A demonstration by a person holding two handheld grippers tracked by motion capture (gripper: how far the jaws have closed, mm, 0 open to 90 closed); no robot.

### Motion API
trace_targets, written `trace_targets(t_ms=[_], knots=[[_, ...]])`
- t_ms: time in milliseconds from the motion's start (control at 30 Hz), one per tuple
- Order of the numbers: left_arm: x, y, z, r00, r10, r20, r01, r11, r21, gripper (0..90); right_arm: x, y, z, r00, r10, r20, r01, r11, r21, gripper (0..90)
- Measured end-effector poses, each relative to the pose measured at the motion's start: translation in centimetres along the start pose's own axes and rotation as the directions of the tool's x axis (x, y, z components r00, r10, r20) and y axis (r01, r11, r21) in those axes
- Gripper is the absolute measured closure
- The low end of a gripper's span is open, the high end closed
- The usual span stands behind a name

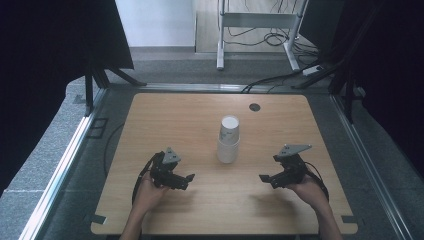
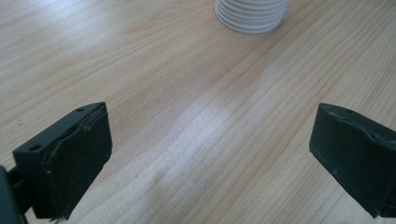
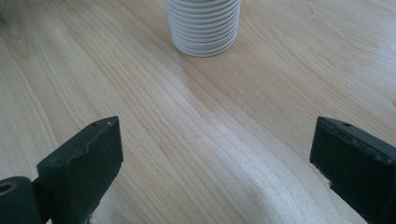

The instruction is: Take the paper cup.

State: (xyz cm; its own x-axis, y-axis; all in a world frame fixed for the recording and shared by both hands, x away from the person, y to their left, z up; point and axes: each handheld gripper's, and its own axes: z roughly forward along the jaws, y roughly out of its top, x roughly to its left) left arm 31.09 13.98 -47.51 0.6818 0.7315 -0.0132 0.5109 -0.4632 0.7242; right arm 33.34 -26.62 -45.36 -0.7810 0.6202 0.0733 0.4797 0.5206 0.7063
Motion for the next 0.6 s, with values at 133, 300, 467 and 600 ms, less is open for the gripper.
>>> trace_targets(t_ms=[133, 300, 467, 600], knots=[[-0.1, 0.5, 0.1, 0.9998, 0.019, -0.002, -0.019, 0.9998, -0.004, 0.0, 0.0, 0.5, -0.2, 0.9999, -0.009, -0.004, 0.009, 1.0, 0.008, 3.1], [-0.2, 1.2, 0.2, 0.9993, 0.037, -0.007, -0.037, 0.9993, -0.004, 0.0, 0.1, 1.4, -0.3, 0.9996, -0.022, -0.016, 0.022, 1.0, 0.02, 3.1], [-0.3, 1.8, 0.3, 0.9988, 0.048, -0.009, -0.048, 0.9988, 0.007, 0.0, 0.1, 1.9, -0.3, 0.9994, -0.028, -0.02, 0.028, 0.999, 0.033, 3.1], [-0.4, 2.2, 0.3, 0.9987, 0.048, -0.016, -0.048, 0.9988, 0.009, 0.0, 0.1, 2.5, -0.3, 0.9992, -0.035, -0.02, 0.036, 0.999, 0.042, 3.2]])
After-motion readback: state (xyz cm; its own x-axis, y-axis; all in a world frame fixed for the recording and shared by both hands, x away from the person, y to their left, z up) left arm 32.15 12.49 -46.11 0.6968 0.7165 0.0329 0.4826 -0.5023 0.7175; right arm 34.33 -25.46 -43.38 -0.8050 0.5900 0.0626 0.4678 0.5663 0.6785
